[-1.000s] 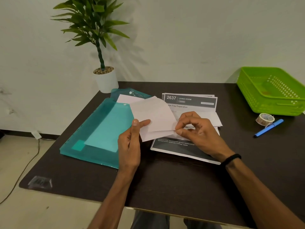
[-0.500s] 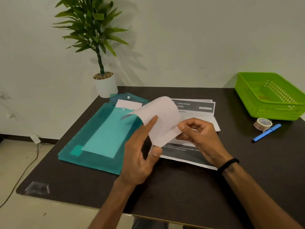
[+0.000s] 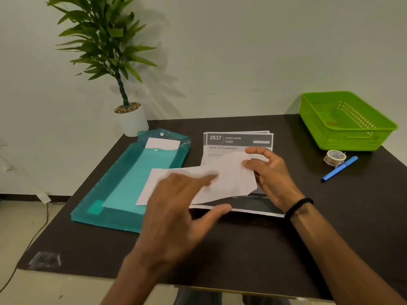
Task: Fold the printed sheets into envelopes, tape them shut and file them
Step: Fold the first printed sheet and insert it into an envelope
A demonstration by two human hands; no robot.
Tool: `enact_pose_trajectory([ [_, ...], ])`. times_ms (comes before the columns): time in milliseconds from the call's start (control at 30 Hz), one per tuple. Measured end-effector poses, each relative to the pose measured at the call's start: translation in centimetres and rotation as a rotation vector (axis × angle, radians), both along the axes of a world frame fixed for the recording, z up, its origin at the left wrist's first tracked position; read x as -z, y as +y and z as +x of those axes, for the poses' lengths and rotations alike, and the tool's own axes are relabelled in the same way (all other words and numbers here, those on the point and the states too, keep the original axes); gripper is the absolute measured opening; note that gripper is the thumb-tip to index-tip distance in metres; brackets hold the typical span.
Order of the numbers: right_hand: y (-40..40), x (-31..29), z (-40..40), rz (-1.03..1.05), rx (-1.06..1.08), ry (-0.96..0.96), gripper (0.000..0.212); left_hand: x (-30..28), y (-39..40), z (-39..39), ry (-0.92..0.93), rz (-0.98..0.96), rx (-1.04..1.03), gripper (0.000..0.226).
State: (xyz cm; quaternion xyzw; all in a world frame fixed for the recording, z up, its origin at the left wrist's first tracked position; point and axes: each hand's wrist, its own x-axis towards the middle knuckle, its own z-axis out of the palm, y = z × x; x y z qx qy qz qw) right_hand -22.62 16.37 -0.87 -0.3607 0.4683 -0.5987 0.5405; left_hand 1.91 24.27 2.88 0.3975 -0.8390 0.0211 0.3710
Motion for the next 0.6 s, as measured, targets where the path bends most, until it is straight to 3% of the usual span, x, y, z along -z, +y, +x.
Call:
enact_pose_trajectory([
  [67, 0.2, -0.4, 0.0, 0.008, -0.034, -0.025, 0.034, -1.0, -3.0, 0.8, -0.207, 0.283, -0.059, 0.108],
  [133, 0.4, -0.6, 0.1, 0.022, -0.081, -0.056, 0.031, -0.8, -6.1, 1.2, -0.387, 0.455, -0.107, 0.130],
  [200, 0.4, -0.6, 0.1, 0.033, -0.115, -0.077, 0.031, 0.1, -8.1, 1.2, -0.420, 0.525, -0.107, 0.133],
  [333, 0.2, -0.3, -0.2, 0.043, -0.113, -0.096, 0.036, 1.8, -9.0, 0.8, -0.314, 0.582, -0.058, 0.127],
  [500, 0.3, 0.0, 0.3, 0.042, -0.109, 0.100, 0.030, 3.9, -8.3, 0.4, -0.256, 0.487, -0.027, 0.124],
  [600, 0.8, -0.6, 0.2, -0.040, -0.126, 0.181, 0.045, 3.7, -8.3, 1.0, -0.167, 0.361, -0.045, 0.127],
])
